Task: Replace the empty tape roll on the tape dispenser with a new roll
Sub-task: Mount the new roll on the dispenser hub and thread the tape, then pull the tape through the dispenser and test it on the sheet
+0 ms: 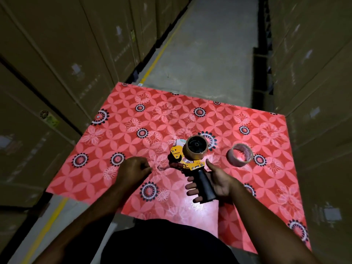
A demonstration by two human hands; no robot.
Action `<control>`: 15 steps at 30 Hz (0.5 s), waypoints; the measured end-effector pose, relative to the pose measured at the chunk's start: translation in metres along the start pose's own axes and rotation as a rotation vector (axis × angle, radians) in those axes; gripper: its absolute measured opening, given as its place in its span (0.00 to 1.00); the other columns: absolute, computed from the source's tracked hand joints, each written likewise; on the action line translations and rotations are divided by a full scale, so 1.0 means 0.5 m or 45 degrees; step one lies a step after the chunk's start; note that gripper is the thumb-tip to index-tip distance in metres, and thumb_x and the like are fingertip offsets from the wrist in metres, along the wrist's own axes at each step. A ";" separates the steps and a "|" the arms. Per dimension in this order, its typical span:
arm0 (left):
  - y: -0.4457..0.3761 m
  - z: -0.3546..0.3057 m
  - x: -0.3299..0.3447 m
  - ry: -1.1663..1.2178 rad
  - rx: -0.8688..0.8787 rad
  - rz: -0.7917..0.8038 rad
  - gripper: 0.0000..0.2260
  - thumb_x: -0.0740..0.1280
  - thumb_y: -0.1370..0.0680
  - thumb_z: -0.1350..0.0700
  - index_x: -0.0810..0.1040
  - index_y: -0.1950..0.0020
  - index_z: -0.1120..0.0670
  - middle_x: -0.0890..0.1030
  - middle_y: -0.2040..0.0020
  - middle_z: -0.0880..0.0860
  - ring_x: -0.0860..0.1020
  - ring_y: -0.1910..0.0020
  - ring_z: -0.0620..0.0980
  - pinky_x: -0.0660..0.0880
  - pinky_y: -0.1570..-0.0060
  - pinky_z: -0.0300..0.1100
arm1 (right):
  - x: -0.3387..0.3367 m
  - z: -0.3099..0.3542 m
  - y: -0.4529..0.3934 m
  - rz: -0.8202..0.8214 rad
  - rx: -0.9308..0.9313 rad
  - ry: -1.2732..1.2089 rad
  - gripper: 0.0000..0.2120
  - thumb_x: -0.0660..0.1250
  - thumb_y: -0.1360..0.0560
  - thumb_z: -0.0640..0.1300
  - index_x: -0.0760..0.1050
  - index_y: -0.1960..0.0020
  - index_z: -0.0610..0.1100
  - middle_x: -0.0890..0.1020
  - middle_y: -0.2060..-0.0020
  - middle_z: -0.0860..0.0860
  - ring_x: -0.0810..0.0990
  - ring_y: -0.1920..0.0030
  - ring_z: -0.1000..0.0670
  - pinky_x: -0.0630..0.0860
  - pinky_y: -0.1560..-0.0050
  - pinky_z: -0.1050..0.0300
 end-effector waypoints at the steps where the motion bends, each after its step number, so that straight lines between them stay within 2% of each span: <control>1: 0.007 0.001 -0.001 -0.008 -0.007 -0.009 0.11 0.77 0.29 0.51 0.78 0.68 0.49 0.78 0.70 0.43 0.76 0.69 0.37 0.66 0.68 0.35 | -0.001 0.001 -0.005 0.027 0.017 0.027 0.50 0.51 0.26 0.77 0.66 0.29 0.33 0.69 0.34 0.31 0.70 0.35 0.32 0.64 0.36 0.31; 4: 0.025 0.003 0.001 -0.036 -0.047 -0.025 0.11 0.77 0.30 0.50 0.79 0.68 0.49 0.78 0.69 0.43 0.75 0.68 0.37 0.64 0.68 0.35 | 0.009 0.001 -0.020 0.116 0.047 0.068 0.51 0.54 0.28 0.78 0.63 0.27 0.34 0.64 0.30 0.31 0.62 0.29 0.30 0.56 0.31 0.27; 6: 0.033 0.004 0.002 -0.036 -0.070 -0.036 0.10 0.77 0.30 0.50 0.79 0.68 0.49 0.78 0.69 0.43 0.75 0.68 0.37 0.64 0.68 0.36 | 0.020 -0.002 -0.028 0.182 0.068 0.036 0.52 0.54 0.28 0.78 0.61 0.26 0.35 0.62 0.29 0.31 0.58 0.27 0.29 0.54 0.30 0.27; 8: 0.044 -0.002 0.001 -0.032 -0.072 -0.056 0.10 0.76 0.30 0.49 0.79 0.67 0.49 0.78 0.69 0.42 0.75 0.67 0.37 0.64 0.68 0.37 | 0.023 -0.004 -0.041 0.194 0.072 0.008 0.52 0.55 0.28 0.78 0.60 0.25 0.34 0.64 0.28 0.30 0.66 0.30 0.30 0.61 0.32 0.30; 10: 0.055 -0.011 0.002 -0.009 -0.066 -0.078 0.10 0.76 0.29 0.49 0.79 0.67 0.49 0.78 0.69 0.41 0.76 0.68 0.36 0.68 0.68 0.36 | 0.017 -0.003 -0.055 0.138 0.039 0.010 0.51 0.57 0.28 0.76 0.62 0.26 0.33 0.68 0.29 0.30 0.77 0.41 0.34 0.70 0.41 0.40; 11: 0.059 -0.014 0.003 0.008 -0.069 -0.087 0.10 0.76 0.28 0.50 0.79 0.67 0.48 0.78 0.69 0.41 0.76 0.68 0.36 0.72 0.67 0.37 | 0.016 -0.001 -0.060 0.094 0.016 0.018 0.49 0.58 0.27 0.74 0.64 0.27 0.33 0.69 0.30 0.29 0.80 0.50 0.38 0.72 0.49 0.46; 13: 0.063 -0.018 0.007 0.026 -0.073 -0.097 0.11 0.76 0.27 0.51 0.78 0.67 0.48 0.79 0.69 0.42 0.77 0.68 0.37 0.77 0.66 0.40 | 0.027 0.001 -0.060 0.034 0.003 0.039 0.41 0.59 0.26 0.69 0.70 0.32 0.34 0.75 0.36 0.31 0.74 0.68 0.47 0.65 0.63 0.55; 15: 0.063 -0.019 0.011 0.029 -0.056 -0.087 0.11 0.76 0.26 0.51 0.78 0.67 0.48 0.79 0.69 0.42 0.77 0.68 0.37 0.79 0.65 0.42 | 0.038 0.002 -0.058 0.041 0.032 0.018 0.31 0.60 0.27 0.64 0.74 0.42 0.37 0.81 0.53 0.41 0.66 0.75 0.52 0.62 0.68 0.59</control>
Point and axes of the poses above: each hand's wrist, its own y-axis away from the middle knuckle, its own x-axis out of the palm, z = x × y, the point moved 4 cm from there along -y, towards the middle knuckle
